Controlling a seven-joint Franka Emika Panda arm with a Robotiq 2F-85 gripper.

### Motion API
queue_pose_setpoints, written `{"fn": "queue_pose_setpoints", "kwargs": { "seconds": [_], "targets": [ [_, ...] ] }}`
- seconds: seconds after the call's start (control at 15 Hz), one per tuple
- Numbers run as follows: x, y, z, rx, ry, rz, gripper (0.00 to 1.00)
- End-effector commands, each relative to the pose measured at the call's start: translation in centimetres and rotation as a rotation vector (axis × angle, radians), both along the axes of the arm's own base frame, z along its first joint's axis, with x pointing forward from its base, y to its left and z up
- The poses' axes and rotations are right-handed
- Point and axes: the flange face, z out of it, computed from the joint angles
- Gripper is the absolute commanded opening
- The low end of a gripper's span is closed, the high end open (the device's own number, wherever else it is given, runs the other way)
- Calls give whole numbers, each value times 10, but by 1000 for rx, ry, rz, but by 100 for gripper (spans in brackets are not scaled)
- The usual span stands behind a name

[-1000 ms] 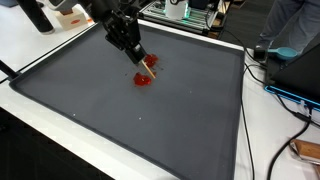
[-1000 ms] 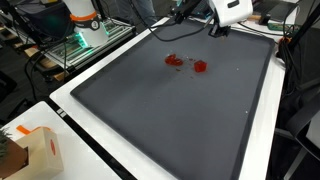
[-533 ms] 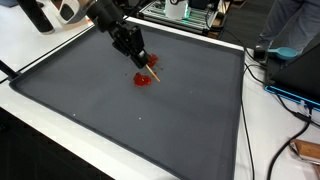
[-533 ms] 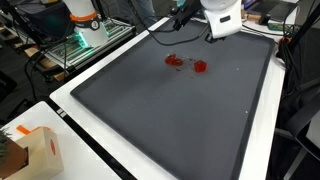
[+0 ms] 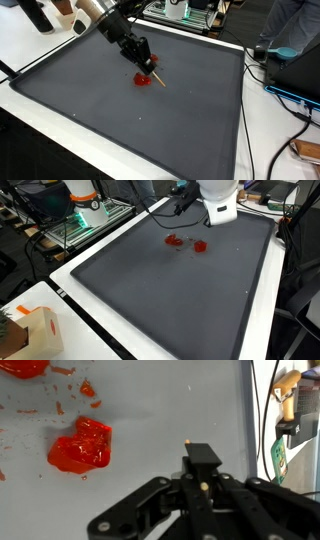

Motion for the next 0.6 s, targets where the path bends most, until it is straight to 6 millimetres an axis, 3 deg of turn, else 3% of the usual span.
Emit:
{"fn": "queue_pose_setpoints", "kwargs": {
  "seconds": [0.0,0.53],
  "targets": [
    [5,8,-12,14,-7,-32,3],
    [9,15,-30,14,-6,-49,3]
  ]
}}
